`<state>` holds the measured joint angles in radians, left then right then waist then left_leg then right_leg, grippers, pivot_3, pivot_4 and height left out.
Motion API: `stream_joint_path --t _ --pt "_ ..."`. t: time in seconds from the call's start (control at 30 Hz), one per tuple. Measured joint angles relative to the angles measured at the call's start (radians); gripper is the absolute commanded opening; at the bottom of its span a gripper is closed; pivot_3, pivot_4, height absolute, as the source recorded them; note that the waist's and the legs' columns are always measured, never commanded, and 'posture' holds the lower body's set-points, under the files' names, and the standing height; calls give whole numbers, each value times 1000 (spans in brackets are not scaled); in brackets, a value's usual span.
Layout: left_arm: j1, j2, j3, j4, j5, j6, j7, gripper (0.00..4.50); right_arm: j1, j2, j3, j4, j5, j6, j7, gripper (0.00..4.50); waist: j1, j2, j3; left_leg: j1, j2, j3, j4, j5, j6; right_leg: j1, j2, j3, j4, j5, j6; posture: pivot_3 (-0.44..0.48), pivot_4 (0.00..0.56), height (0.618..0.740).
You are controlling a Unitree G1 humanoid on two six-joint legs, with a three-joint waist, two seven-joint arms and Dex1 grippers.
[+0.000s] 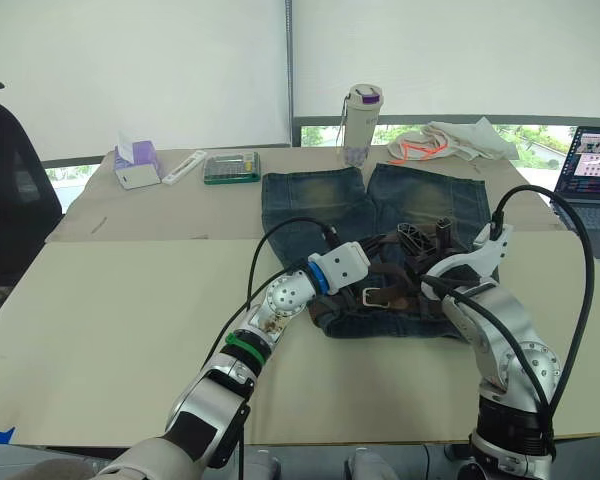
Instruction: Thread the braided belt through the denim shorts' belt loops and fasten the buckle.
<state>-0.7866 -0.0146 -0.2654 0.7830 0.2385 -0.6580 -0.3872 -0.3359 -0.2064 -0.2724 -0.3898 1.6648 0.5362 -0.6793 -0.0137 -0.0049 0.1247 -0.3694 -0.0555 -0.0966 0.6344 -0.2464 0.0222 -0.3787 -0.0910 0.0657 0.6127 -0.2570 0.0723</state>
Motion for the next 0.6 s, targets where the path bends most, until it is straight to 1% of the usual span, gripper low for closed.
stream_joint_path --t 0.17,0.33,0.37,0.4,0.5,0.6 --pt "0 20 -10 5 1 -34 0 36 12 -9 12 -8 0 0 18 0 0 0 0 0 0 0 0 0 0 0 0 0 0 0 0 0 150 740" --pt "1 37 -9 16 -44 -47 -72 36 41 -49 34 -14 -6 11 58 0 0 0 0 -1 0 0 0 0 0 -1 0 0 0 0 0 0 150 740" --pt "1 43 -9 16 -50 -55 -82 0 42 -56 37 -14 -7 16 66 878 0 0 0 -1 0 0 0 0 0 -1 0 0 0 0 0 0 150 740" --pt "1 50 -6 17 -55 -58 -90 0 43 -61 38 -16 -8 17 70 1134 -1 0 0 -1 0 0 0 0 0 -1 0 0 0 0 0 0 150 740" --pt "1 91 12 33 -84 -59 -119 0 52 -90 23 -16 -15 17 84 2224 -2 0 0 -1 0 0 0 0 0 -1 1 0 0 0 0 0 150 740" --pt "1 101 18 51 -89 -60 -134 0 55 -92 25 -16 -21 17 92 3238 0 0 0 -1 0 0 0 0 0 -2 1 0 1 0 0 0 150 740"
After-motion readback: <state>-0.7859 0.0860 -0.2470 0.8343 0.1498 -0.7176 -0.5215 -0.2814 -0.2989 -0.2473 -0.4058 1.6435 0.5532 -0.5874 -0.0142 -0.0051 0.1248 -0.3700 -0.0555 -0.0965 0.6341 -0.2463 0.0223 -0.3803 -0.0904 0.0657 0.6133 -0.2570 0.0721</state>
